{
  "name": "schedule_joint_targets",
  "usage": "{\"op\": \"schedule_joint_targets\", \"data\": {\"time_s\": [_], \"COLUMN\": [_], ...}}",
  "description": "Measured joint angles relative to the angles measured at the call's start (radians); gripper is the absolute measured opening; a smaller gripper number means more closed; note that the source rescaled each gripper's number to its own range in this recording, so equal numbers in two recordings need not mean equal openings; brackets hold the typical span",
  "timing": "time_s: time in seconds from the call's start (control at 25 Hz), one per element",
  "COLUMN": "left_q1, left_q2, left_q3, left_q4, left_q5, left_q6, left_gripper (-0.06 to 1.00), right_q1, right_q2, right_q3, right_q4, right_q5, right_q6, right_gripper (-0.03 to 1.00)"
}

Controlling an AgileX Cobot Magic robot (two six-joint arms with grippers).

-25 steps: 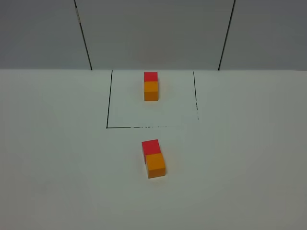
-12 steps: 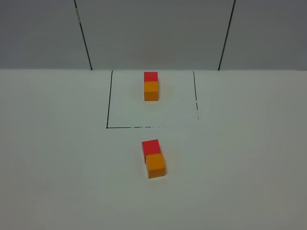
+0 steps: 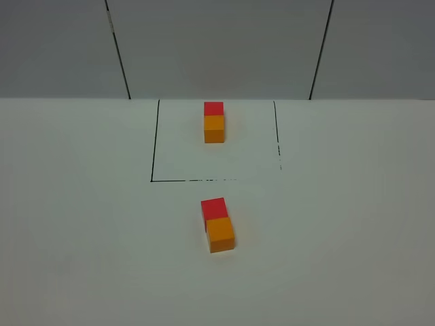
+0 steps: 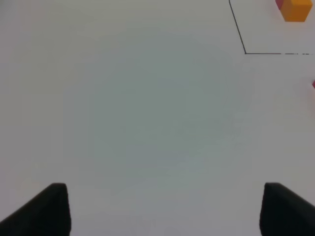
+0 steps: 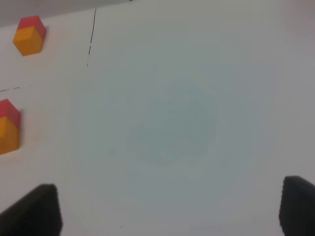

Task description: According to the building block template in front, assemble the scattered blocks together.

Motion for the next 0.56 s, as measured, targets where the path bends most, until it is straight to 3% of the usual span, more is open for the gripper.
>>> {"op": "schedule_joint_targets", "data": {"time_s": [0.56], "left_q1": [0.0], "left_q2": [0.0], "left_q3": [0.0], "left_q4": [0.0], "left_q5": [0.0], "left_q6": [0.0], "left_gripper": [0.65], "right_q1": [0.0], "right_q2": [0.0], "right_q3": [0.0], "right_q4": [0.0], "right_q5": [0.0], "right_q6": [0.0], "right_gripper": [0.77]}}
